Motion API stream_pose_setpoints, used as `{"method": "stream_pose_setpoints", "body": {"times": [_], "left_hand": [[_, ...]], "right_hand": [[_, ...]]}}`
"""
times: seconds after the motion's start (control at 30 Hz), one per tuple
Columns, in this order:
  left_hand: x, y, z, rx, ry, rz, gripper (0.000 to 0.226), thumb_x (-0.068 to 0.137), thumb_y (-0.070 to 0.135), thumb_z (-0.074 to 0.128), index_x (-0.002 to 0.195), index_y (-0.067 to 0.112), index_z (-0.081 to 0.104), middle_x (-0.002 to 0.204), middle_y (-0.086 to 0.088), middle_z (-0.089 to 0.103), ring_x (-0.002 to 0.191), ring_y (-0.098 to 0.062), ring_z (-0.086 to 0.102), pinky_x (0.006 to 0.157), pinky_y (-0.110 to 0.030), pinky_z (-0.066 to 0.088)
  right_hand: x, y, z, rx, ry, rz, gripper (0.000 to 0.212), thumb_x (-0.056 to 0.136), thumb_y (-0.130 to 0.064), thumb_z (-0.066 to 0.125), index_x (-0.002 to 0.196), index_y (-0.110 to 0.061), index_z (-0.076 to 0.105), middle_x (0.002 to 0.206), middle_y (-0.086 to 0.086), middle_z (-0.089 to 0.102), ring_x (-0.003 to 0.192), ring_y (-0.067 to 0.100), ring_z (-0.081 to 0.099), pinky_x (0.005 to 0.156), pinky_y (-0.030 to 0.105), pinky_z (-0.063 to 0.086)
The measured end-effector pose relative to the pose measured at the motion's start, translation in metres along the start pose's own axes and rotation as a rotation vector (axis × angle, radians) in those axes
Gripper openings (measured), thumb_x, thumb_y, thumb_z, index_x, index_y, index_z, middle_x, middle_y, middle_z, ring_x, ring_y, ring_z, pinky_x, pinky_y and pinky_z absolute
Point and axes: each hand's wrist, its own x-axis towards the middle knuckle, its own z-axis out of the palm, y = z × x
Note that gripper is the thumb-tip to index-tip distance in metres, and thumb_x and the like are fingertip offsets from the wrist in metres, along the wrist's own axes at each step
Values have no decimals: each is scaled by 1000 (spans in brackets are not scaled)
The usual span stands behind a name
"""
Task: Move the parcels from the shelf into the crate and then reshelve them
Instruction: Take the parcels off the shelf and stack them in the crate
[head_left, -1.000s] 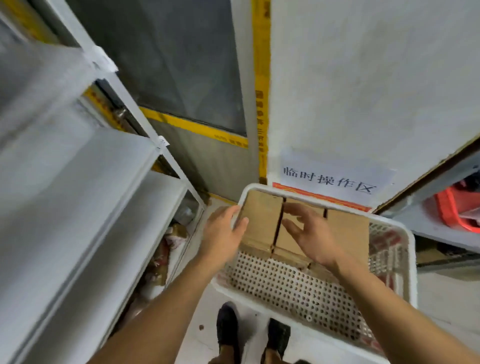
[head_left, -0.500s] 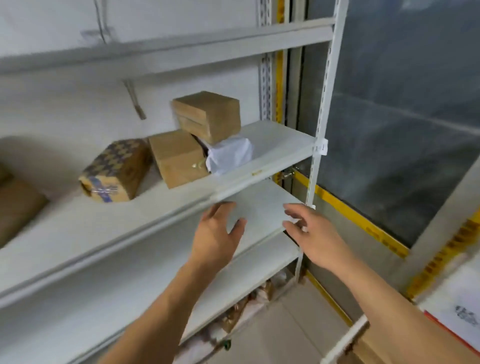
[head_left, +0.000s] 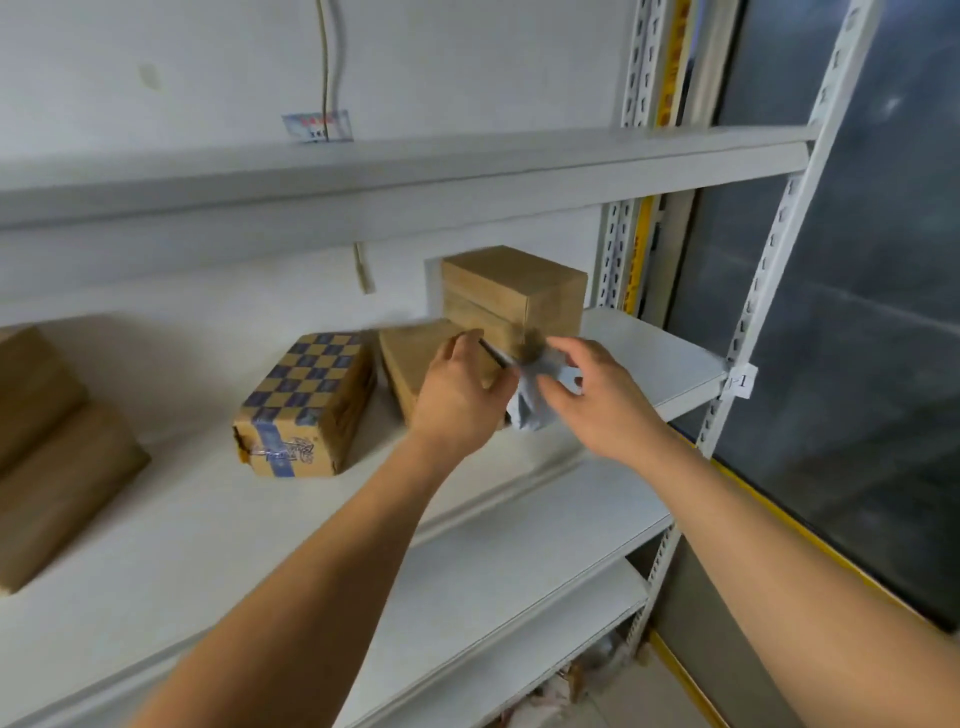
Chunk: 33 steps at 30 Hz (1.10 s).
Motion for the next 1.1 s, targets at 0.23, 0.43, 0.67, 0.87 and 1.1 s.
{"method": "stream_pose_setpoints", "body": {"times": [0.23,0.43,0.67,0.87,1.1], "left_hand": [[64,14,20,-168,-44,-172,85,100,62,55,164,16,23,162,-12,41,144,-32,46,112,-38,41],[98,27,36,-370,-59,-354,87,100,71,45,163,17,21,151,-8,56,129,-25,58,105,-36,45],[103,39,56,-433,-29,-416,66,108,59,38,161,21,30,144,-9,58,123,-28,55,94,-29,34],[81,46,46,-622,44,-255,55,99,45,50,153,39,40,129,15,65,123,-13,60,109,-35,45],[20,45,51,-831,-232,-56,68,90,18,59,156,29,46,142,12,65,132,-11,61,118,-48,44]], "right_hand": [[93,29,-11,11,142,14,72,102,-53,58,163,-23,32,164,5,34,154,24,30,126,44,31],[149,54,-17,300,126,256,80,100,-67,51,164,-23,29,165,9,40,148,30,45,121,49,40],[154,65,-14,479,56,370,67,103,-65,50,149,-16,51,152,9,54,138,30,52,101,34,40],[115,68,-22,650,168,322,55,86,-74,64,115,-29,54,120,-2,68,112,21,68,104,50,55],[0,75,-41,685,264,309,50,79,-71,71,123,-49,63,125,-15,72,120,14,69,109,47,53]]}}
